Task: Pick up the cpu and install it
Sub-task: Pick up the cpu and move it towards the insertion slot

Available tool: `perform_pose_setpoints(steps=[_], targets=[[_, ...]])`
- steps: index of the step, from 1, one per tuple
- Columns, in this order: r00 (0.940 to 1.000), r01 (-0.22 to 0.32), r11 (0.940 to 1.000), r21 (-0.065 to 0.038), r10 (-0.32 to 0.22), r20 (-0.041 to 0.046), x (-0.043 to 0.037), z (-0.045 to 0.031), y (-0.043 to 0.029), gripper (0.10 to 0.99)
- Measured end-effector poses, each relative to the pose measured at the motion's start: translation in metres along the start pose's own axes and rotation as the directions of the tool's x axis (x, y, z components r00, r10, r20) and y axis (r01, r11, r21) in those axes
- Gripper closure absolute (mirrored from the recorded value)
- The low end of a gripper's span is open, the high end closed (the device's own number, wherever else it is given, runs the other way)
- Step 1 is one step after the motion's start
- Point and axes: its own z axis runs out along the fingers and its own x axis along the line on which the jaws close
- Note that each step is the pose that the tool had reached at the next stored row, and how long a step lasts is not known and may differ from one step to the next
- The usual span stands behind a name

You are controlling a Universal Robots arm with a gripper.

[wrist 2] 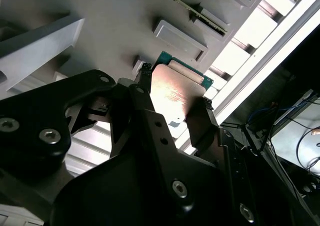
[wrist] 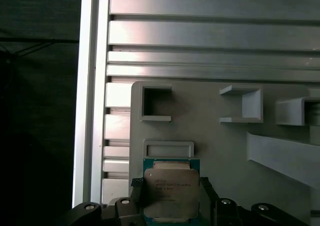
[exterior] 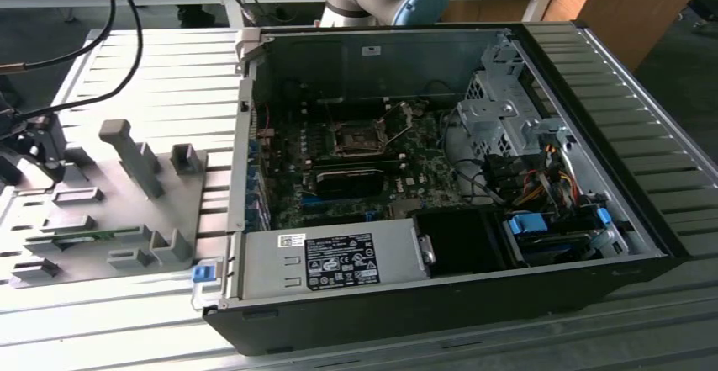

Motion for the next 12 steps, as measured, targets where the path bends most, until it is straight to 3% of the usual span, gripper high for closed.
perform_pose_setpoints(steps=[12], targets=[[1.0, 0.0, 1.0, 0.0, 0.0, 0.0001, 0.0, -0.0063, 0.0004, 0.557]])
